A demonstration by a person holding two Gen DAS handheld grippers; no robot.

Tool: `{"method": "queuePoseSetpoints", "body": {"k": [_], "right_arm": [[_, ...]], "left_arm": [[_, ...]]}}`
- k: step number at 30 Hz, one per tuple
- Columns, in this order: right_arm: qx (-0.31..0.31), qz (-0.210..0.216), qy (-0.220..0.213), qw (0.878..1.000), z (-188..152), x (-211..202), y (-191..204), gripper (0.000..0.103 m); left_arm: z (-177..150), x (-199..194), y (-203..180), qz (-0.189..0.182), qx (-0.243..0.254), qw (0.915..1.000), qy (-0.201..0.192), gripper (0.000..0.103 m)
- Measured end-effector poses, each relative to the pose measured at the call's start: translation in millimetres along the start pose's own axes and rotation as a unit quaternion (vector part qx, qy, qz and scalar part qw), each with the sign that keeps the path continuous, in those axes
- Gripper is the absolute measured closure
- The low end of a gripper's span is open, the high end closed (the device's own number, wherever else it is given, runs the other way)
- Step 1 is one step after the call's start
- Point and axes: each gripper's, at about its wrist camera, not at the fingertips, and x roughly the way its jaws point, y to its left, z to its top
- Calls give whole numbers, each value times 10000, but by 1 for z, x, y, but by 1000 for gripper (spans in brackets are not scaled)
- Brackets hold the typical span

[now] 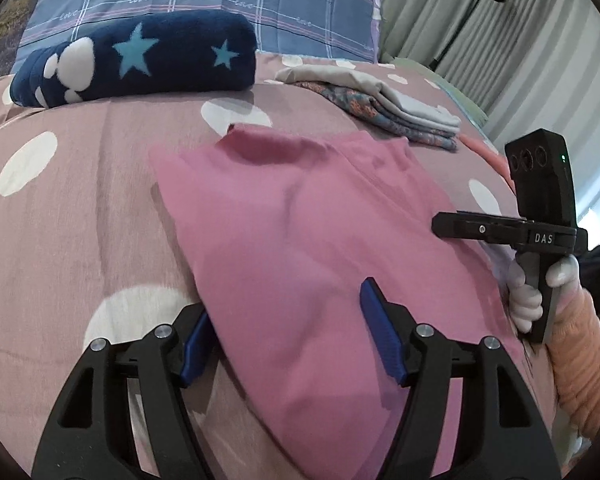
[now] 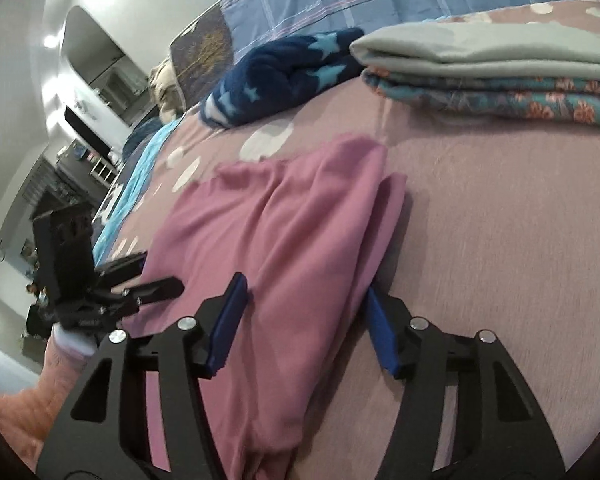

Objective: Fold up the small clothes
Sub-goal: 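Grasp the folded pink shirt with both grippers and lift it, then carry the pink shirt with both grippers onto the folded clothes stack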

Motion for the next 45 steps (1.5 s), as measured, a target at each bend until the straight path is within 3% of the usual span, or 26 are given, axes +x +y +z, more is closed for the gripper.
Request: {"method": "queuePoseSetpoints", "body": {"k": [9,18,23,25,27,28,32,35,38,41,45], "right_arm": [[-16,396,82,9992,9,17,-1,44],[122,371,-48,9992,5,13,-3,54],[174,272,-18,9995,14,23,-1,54],[176,50,-69,9998,16,25,2,66],[50,-245,-162,9996,12,21,11,76],[-60,-385,-231,9990,10,17,19,81],[-355,-639,-729,9947,-1,-17,55,84],[-631,-679,-1261,9877,-7,-63,84,84],[-927,-848,-1755,9764,-15,-111,111,84],[-1317,-1227,-2346,9553,-29,-162,141,84],[-1616,-1679,-2805,9311,-40,-205,161,84]], "left_arm": [[3,9,-3,-27,52,10000,-26,29],[-2,0,4,-135,-172,9997,-106,34],[10,12,11,-152,-386,9990,-162,51],[10,10,11,-95,-447,9987,-218,69],[8,1,6,20,-392,9985,-373,81],[7,-9,-1,44,-332,9981,-514,83],[6,-54,-41,223,177,9943,-1028,84],[7,-92,-79,459,710,9870,-1367,83],[15,-123,-109,419,969,9805,-1659,83],[24,-146,-144,404,1265,9715,-1963,83],[36,-157,-185,364,1609,9615,-2197,83]]}}
